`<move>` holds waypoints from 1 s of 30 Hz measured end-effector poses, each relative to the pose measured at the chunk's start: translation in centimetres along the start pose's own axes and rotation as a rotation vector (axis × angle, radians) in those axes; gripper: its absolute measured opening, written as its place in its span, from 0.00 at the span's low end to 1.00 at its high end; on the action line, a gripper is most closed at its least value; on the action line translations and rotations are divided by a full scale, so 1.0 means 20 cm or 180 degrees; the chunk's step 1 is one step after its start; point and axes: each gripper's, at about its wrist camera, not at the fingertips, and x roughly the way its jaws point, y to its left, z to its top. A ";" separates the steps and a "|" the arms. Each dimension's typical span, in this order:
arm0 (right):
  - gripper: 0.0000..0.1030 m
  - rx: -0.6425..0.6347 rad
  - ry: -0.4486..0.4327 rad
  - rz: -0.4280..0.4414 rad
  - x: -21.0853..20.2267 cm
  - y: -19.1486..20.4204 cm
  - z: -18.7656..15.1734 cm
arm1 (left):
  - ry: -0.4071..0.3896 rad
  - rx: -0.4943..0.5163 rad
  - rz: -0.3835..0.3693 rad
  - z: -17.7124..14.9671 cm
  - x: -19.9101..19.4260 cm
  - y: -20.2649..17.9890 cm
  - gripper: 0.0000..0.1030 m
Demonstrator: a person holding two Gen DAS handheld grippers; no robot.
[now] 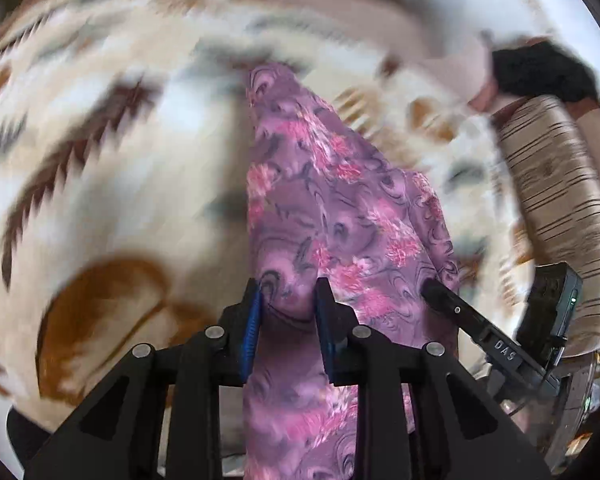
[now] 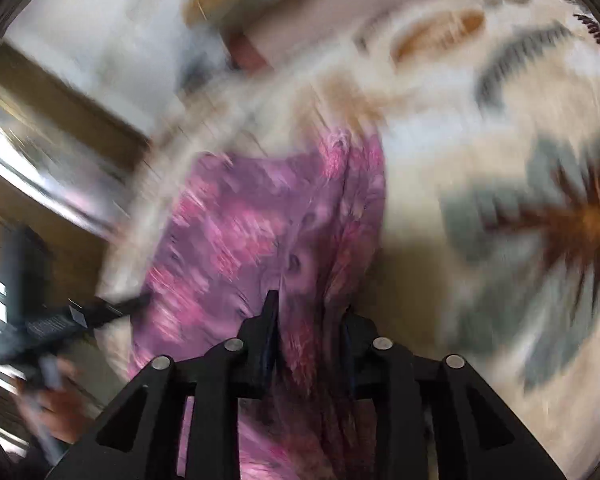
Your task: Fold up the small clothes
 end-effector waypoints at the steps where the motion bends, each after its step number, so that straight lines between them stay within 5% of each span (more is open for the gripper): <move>1: 0.34 0.0015 -0.0081 0.0023 -0.03 0.00 0.00 | 0.0036 -0.0012 0.0004 -0.02 0.02 0.05 0.24; 5: 0.37 0.0113 -0.0486 -0.0019 -0.22 0.00 0.10 | -0.0236 -0.0153 -0.0364 0.00 -0.12 0.13 0.24; 10: 0.37 0.0132 -0.0491 0.0020 -0.09 0.04 0.28 | -0.0504 0.0087 -0.0246 0.20 -0.11 -0.03 0.41; 12: 0.24 0.0132 -0.0268 -0.0316 0.05 0.05 0.33 | -0.0428 0.0158 -0.0190 0.27 -0.04 -0.08 0.41; 13: 0.07 0.0152 -0.0159 -0.0256 0.10 0.05 0.35 | -0.0392 0.0165 -0.0137 0.30 0.00 -0.09 0.41; 18: 0.06 0.0154 -0.0631 -0.0013 -0.02 0.04 0.34 | -0.0392 0.0242 -0.0084 0.35 0.13 -0.13 0.46; 20: 0.05 0.0319 -0.0473 -0.0154 0.07 -0.06 0.32 | -0.0407 0.0332 0.0187 0.36 0.22 -0.13 0.47; 22: 0.04 0.0449 -0.0326 -0.0169 0.15 -0.14 0.30 | -0.0254 0.0400 0.0350 0.38 0.32 -0.12 0.62; 26: 0.14 0.0661 -0.0378 -0.0004 0.00 -0.15 0.31 | -0.0144 0.0083 0.0007 0.39 0.26 0.00 0.64; 30: 0.18 0.0507 -0.0417 0.0413 -0.16 -0.15 0.20 | -0.0316 0.0370 -0.0150 0.21 0.06 -0.02 0.63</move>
